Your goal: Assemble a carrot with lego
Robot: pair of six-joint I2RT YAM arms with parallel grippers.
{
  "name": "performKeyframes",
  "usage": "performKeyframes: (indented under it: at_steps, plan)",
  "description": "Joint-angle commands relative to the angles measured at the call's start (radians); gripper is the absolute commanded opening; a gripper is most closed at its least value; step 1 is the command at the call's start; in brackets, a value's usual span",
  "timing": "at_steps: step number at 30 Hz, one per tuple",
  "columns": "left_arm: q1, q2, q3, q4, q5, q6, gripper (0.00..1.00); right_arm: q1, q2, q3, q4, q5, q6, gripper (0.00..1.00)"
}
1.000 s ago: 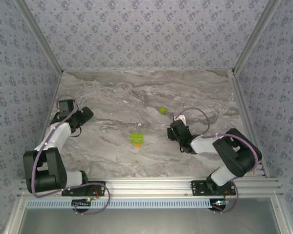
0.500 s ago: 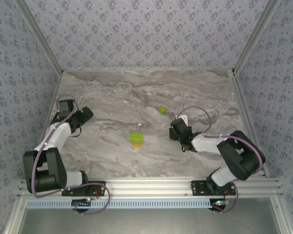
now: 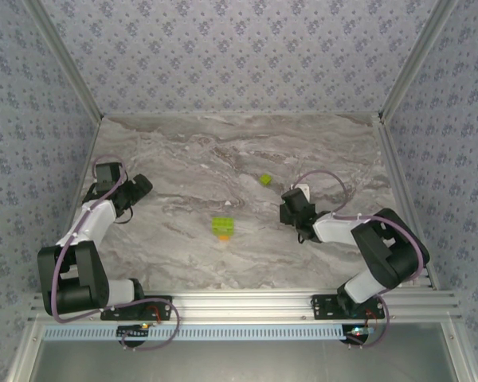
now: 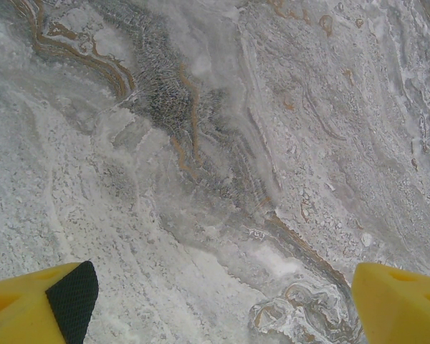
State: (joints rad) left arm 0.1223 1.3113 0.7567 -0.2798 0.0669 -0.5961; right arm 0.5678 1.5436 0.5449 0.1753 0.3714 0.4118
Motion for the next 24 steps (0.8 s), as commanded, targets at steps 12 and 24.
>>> performKeyframes:
  at_steps: [12,24]
  plan:
    - [-0.003,0.000,0.016,0.018,0.016,0.007,0.93,0.021,0.118,0.004,0.096,0.004,0.032,0.55]
    - [-0.047,-0.057,-0.029,0.091,0.086,0.041,0.90,0.049,0.085,-0.029,0.065,0.011,0.041,0.29]
